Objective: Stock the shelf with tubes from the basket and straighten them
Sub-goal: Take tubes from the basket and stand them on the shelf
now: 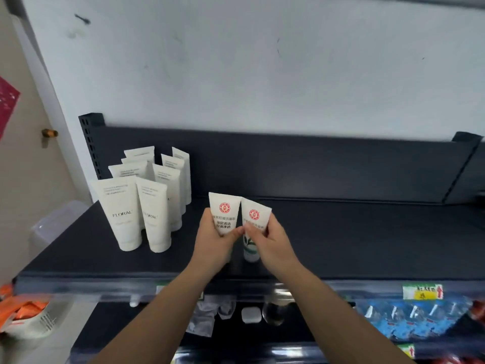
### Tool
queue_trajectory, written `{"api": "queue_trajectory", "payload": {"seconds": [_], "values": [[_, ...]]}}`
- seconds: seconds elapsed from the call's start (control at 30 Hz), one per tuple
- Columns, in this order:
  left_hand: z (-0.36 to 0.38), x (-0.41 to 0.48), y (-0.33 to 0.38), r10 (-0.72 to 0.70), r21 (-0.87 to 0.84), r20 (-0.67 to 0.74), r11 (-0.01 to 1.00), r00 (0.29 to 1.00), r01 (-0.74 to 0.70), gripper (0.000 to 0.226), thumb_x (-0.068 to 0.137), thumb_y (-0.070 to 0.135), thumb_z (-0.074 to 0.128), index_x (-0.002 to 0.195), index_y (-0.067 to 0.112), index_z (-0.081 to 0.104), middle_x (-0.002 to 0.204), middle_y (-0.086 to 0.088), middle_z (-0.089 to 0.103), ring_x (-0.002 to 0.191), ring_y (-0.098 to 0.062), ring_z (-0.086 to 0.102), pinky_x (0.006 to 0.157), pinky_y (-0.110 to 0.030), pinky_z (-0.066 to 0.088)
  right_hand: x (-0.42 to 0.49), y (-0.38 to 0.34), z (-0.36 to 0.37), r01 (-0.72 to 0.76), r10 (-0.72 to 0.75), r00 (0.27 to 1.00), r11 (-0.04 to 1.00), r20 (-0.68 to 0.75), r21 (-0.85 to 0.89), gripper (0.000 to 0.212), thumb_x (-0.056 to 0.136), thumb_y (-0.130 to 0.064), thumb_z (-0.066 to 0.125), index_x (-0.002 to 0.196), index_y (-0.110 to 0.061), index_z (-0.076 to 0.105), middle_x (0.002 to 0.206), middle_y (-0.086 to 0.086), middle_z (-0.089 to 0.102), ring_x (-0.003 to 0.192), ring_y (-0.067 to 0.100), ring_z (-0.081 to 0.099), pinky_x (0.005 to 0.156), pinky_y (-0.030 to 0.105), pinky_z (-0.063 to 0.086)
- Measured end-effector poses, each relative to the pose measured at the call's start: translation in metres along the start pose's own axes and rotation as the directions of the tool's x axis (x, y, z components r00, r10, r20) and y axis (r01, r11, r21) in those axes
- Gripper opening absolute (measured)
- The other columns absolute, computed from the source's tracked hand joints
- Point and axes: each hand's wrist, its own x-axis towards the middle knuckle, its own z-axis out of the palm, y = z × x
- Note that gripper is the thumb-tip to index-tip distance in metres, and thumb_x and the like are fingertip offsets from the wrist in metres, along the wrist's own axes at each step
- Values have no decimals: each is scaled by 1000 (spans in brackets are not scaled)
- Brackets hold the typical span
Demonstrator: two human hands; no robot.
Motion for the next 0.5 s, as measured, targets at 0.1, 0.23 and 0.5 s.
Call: {"api": "queue_trajectory", "payload": {"seconds": [0.1,0.23,0.5], "values": [[1,16,-14,-13,102,-20,995,1000,15,43,81,15,75,102,25,39,113,-4,50,104,-15,55,74,-20,46,10,11,-1,0,-5,999,995,-48,-97,24,92,-14,65,105,-33,59,104,-6,70,98,8,66,81,25,57],[-15,20,-27,-4,230,115,973,993,-22,50,84,23,68,116,29,31,114,7,37,112,-12,45,93,-31,43,14,27,-7,-31,18,999,951,-45,-309,30,86,-19,70,109,-31,56,112,-2,63,104,10,62,85,31,56],[-35,34,-40,66,319,146,941,987,-110,43,87,16,68,111,37,39,112,18,58,100,3,56,79,-15,49,25,35,5,-9,-30,995,919,-93,-393,28,87,-12,69,99,-29,51,100,-14,67,92,0,65,68,20,55]]}}
